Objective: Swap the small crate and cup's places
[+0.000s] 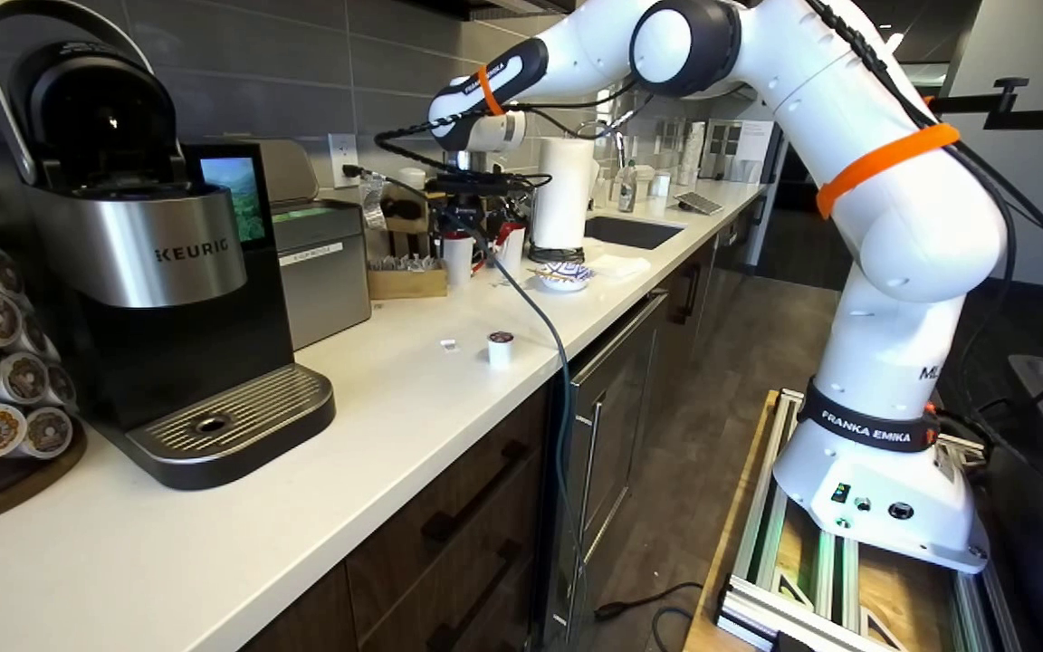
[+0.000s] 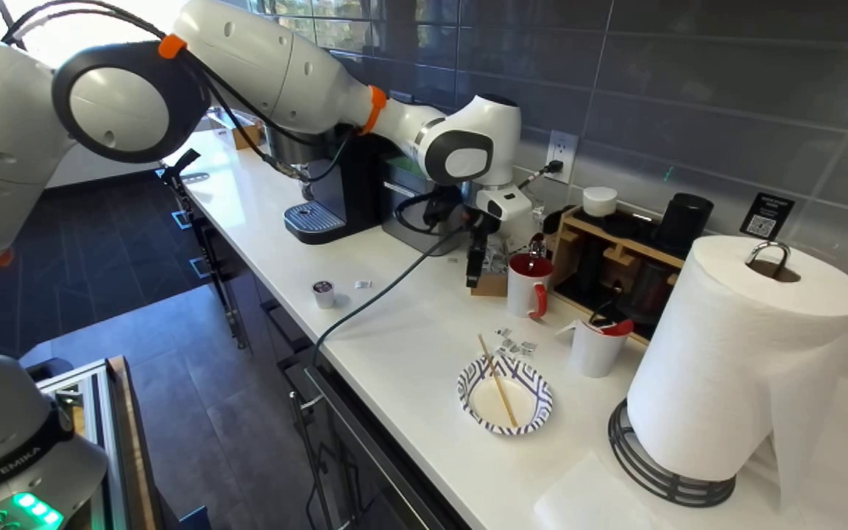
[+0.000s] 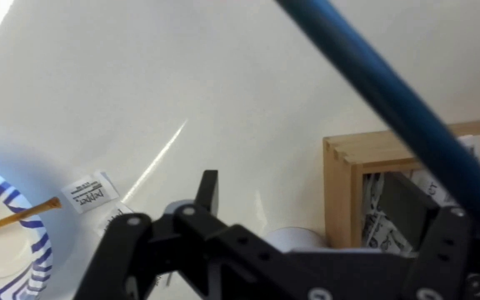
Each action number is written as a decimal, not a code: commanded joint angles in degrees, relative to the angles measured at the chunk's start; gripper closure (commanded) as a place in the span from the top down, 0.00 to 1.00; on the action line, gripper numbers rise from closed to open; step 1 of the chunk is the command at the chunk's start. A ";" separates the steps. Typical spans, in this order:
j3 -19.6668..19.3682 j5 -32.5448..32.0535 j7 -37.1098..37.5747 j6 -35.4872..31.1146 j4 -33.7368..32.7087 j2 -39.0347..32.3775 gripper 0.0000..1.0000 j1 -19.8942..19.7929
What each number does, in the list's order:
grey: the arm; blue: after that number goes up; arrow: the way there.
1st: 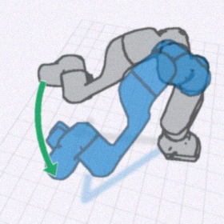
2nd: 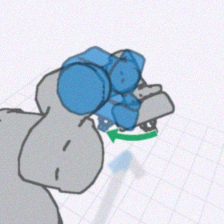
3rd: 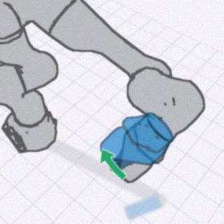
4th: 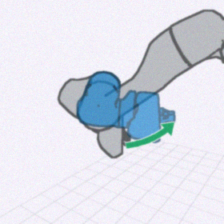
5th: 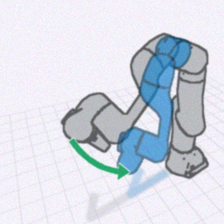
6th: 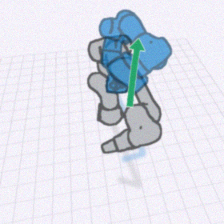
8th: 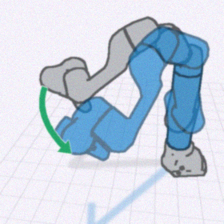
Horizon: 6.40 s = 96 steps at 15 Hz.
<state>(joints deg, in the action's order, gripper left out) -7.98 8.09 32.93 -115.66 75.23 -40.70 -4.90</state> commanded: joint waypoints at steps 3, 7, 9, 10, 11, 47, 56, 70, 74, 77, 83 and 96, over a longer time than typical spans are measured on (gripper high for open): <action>0.56 0.86 -0.51 7.72 1.20 1.40 1.00 -0.48; 1.10 1.11 0.41 10.99 0.85 -0.15 1.00 0.27; 0.14 1.04 3.80 8.91 1.96 -0.32 1.00 0.74; 0.00 1.51 4.98 7.14 2.75 -0.37 1.00 0.49; -0.39 1.41 6.77 5.32 3.29 -0.56 1.00 0.57; -2.36 3.67 11.89 -22.17 17.24 11.68 1.00 -1.83; -4.06 0.57 18.08 -4.02 2.28 5.62 1.00 -2.12; -3.06 1.43 26.64 -2.43 -13.95 -8.53 0.87 -3.21; -3.07 0.98 29.05 -0.23 -17.35 -10.89 0.54 -3.40; -3.00 0.74 30.27 1.83 -19.48 -12.35 0.30 -3.51; -2.98 -0.21 31.83 4.88 -23.02 -14.60 0.00 -3.59; -4.96 1.10 25.06 -6.02 -7.81 -3.93 0.03 -4.10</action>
<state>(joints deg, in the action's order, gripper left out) -13.29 9.02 62.21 -116.67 58.22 -50.97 -8.99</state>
